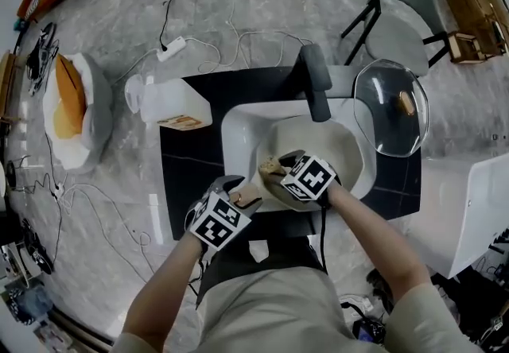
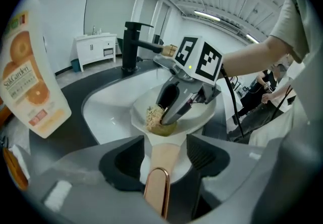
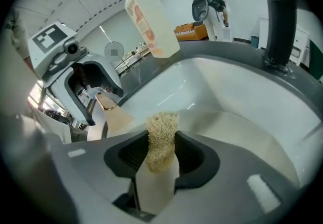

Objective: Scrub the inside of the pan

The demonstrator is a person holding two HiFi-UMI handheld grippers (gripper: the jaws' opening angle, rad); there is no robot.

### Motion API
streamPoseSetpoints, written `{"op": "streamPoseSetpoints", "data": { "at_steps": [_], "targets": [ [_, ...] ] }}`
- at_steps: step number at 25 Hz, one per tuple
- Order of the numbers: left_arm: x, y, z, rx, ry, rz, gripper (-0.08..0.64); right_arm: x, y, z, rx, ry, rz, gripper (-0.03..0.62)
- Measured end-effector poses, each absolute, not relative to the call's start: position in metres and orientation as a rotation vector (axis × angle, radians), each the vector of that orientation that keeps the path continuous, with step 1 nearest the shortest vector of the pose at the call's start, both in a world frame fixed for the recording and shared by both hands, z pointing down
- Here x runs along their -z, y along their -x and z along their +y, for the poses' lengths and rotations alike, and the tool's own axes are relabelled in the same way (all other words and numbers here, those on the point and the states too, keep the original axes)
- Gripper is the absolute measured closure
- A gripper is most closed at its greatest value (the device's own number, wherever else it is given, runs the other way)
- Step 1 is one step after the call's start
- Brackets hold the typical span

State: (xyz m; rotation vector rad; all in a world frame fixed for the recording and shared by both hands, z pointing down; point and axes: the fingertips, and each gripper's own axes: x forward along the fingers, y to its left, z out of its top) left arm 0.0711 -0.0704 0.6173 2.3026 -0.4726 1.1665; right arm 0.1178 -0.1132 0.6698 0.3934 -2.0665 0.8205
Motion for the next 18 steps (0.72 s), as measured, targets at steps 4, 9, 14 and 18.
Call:
{"op": "streamPoseSetpoints", "data": {
  "at_steps": [4, 9, 14, 18],
  "targets": [
    [-0.635, -0.067, -0.062, -1.220, -2.250, -0.459, 0.287, -0.685, -0.110, -0.125, -0.756, -0.414, -2.060, 0.429],
    [-0.652, -0.065, -0.055, -1.280, -2.223, -0.451, 0.287, -0.705, -0.113, -0.136, -0.680, -0.409, -2.026, 0.428],
    [-0.655, -0.064, -0.057, -1.294, -2.246, -0.465, 0.293, -0.730, -0.119, -0.159, -0.535, -0.465, -1.977, 0.429],
    [-0.655, -0.063, -0.055, -1.297, -2.245, -0.440, 0.301, -0.747, -0.142, -0.179, -0.402, -0.525, -1.894, 0.424]
  ]
}}
